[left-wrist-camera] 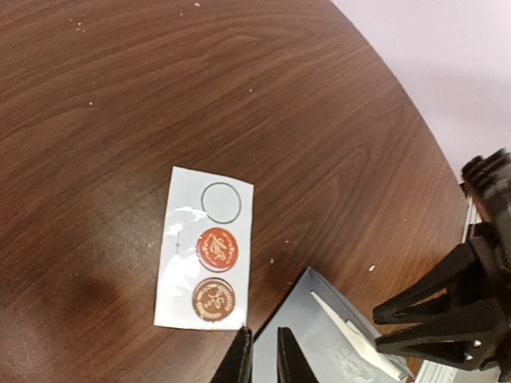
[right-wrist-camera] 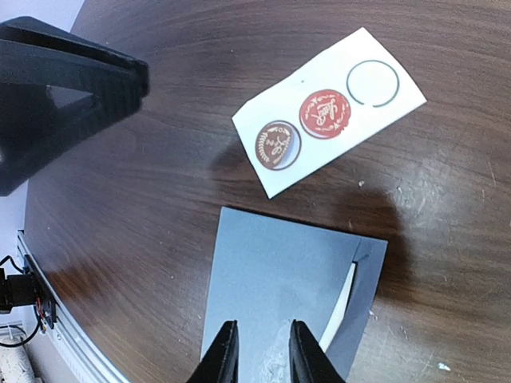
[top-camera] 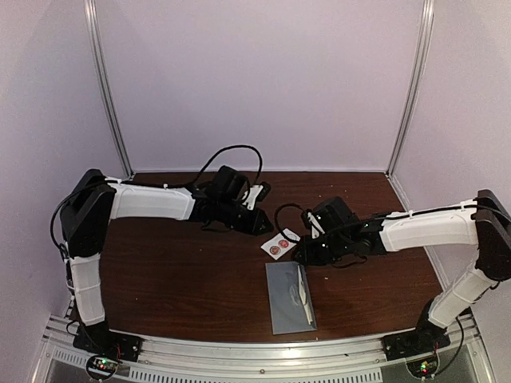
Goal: Place the letter into the envelope and seal it
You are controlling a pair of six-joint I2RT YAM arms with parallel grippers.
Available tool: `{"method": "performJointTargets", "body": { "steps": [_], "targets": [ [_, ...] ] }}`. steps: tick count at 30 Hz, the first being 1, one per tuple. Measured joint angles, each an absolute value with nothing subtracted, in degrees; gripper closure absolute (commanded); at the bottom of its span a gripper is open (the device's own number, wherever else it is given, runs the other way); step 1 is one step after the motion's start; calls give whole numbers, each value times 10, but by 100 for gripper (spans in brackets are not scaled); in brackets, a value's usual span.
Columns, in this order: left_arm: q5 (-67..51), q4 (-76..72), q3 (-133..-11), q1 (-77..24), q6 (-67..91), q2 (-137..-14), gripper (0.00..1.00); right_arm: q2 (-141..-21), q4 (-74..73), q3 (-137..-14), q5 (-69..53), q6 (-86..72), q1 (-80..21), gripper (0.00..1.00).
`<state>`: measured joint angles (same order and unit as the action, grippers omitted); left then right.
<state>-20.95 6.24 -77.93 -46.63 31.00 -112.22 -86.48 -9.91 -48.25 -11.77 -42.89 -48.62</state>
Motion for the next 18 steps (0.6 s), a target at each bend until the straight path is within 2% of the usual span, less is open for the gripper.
{"method": "performJointTargets", "body": {
  "steps": [7,18],
  "targets": [
    [-201,125,-823,-462,238,-1204,89,-943,-91,-546,-112,-415,-481,76],
    [-197,146,-840,-453,213,-1235,92,-1033,-73,-603,-124,-413,-455,76]
  ]
}}
